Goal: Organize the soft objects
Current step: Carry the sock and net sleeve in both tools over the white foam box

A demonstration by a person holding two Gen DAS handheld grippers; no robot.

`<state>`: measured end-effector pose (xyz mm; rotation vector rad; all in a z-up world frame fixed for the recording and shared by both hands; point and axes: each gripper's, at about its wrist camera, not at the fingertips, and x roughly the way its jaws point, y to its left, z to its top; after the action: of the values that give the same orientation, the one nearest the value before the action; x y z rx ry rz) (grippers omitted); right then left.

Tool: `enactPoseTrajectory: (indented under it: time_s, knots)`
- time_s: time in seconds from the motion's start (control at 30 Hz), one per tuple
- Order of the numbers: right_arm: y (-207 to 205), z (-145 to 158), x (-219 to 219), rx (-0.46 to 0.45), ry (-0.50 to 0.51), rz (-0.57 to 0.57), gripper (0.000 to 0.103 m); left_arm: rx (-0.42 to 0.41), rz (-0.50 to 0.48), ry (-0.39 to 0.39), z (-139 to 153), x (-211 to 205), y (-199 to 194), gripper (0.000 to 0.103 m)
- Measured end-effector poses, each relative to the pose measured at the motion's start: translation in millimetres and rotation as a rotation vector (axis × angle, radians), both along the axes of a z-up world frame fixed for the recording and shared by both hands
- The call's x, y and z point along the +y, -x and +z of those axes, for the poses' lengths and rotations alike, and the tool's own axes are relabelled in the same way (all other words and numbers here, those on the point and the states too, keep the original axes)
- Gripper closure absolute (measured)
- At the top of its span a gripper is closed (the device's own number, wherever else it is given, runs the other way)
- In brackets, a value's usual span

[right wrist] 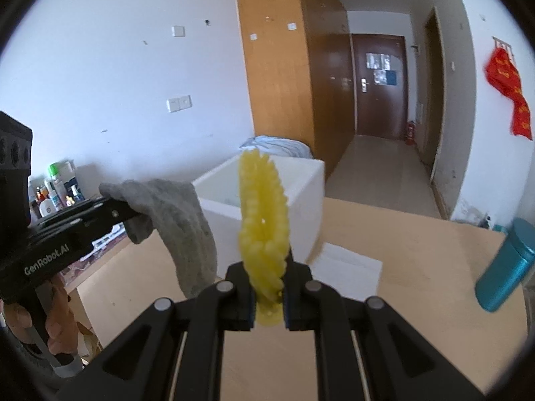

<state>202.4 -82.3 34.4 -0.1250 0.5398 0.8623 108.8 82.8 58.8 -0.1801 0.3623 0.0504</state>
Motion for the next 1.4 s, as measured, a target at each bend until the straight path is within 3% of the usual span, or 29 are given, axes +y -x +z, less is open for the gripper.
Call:
enactPoseTrajectory:
  time_s: [0.27, 0.67, 1.13, 1.4]
  knots:
    - [-5.9, 22.0, 27.3, -0.045, -0.013, 0.048, 0.088, -0.055, 0.022, -0.02, 24.9, 24.2, -5.0, 0.093]
    - [-33.5, 39.9, 52.1, -0.083, -0.035, 0.059, 0.088, -0.105, 0.056, -0.016, 48.3, 53.2, -42.7, 0.093]
    - [-55.6, 22.0, 68.2, -0.04, -0.002, 0.05, 0.088, 0.015, 0.055, 0.003, 15.8, 82.1, -116.6, 0.093]
    - [-58.3, 24.2, 68.7, -0.036, 0.001, 0.046, 0.088, 0.091, 0.092, 0.007, -13.6, 85.1, -130.8, 0.093]
